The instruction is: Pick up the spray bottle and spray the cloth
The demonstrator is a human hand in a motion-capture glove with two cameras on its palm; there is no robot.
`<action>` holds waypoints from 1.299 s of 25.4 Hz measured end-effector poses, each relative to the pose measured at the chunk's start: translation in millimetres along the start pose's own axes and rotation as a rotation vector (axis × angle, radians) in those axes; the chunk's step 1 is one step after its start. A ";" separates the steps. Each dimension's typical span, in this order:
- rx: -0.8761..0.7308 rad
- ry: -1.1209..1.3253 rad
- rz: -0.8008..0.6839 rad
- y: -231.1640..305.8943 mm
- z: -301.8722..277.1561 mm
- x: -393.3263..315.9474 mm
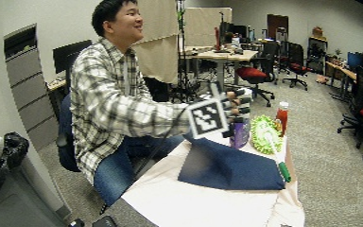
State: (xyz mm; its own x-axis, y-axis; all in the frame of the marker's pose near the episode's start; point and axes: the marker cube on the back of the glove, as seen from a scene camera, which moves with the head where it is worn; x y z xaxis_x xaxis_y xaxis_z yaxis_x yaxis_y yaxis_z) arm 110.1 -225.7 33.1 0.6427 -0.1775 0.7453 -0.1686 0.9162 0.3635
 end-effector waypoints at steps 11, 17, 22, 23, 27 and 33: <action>0.096 0.549 0.182 147.3 -76.2 -50.3; 0.074 0.838 0.294 220.2 -89.3 -55.4; 0.017 0.978 0.401 279.3 -81.0 -60.8; 0.010 0.998 0.429 292.3 -77.9 -62.6; 0.010 1.028 0.506 346.1 -60.0 -67.5; -0.023 1.049 0.562 412.3 -33.6 -52.1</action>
State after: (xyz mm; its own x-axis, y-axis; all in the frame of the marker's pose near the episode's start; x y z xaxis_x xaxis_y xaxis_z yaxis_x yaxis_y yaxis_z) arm 32.2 173.3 125.4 0.7823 0.6222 -0.0280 -0.6159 0.7796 0.1138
